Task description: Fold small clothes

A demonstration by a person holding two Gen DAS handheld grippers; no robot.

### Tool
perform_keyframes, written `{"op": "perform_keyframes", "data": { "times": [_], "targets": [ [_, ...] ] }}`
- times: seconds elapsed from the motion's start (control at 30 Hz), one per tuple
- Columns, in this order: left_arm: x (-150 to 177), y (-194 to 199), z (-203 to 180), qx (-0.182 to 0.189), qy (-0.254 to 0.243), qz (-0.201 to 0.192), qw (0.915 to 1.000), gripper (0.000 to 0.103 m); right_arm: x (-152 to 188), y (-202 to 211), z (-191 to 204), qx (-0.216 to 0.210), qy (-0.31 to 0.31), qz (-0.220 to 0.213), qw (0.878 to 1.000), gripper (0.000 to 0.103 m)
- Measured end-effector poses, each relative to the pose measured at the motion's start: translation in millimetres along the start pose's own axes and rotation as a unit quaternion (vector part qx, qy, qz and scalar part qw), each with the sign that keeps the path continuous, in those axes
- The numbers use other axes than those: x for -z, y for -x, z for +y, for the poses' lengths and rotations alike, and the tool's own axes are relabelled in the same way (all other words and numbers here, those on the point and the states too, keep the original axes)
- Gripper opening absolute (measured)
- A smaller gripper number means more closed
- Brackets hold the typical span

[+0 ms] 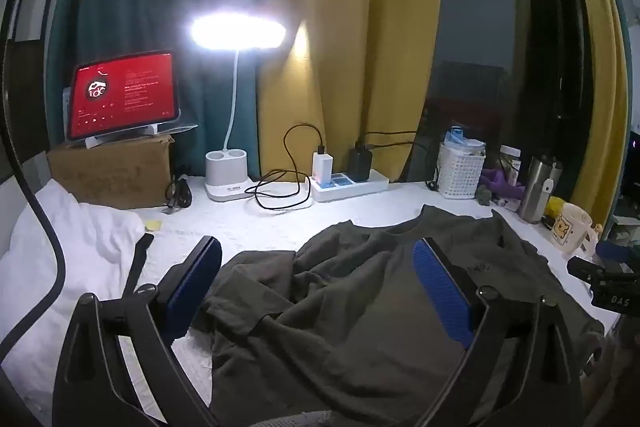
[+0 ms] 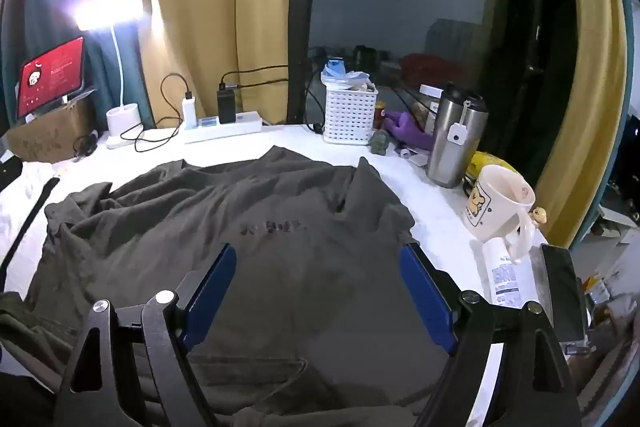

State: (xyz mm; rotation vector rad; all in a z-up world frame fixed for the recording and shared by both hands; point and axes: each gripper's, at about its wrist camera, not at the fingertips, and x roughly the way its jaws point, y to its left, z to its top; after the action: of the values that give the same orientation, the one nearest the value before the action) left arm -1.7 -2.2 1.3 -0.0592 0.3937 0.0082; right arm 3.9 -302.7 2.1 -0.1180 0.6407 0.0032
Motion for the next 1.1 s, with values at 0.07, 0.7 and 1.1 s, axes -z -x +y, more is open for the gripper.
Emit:
{"op": "perform_keyframes", "data": {
  "times": [0.07, 0.7, 1.1],
  "targets": [
    [-3, -5, 1, 0.003, 0.003, 0.007, 1.0000, 0.096, 1, 0, 1, 0.002, 0.002, 0.000, 1.000, 0.085],
    [-2, 1, 4, 0.002, 0.007, -0.005, 1.0000, 0.100, -8, 0, -11, 0.003, -0.020, -0.009, 1.000, 0.085],
    [1, 4, 2, 0.026, 0.012, -0.001, 0.9996, 0.101, -8, 5, -9, 0.008, -0.016, -0.007, 1.000, 0.085]
  ]
}}
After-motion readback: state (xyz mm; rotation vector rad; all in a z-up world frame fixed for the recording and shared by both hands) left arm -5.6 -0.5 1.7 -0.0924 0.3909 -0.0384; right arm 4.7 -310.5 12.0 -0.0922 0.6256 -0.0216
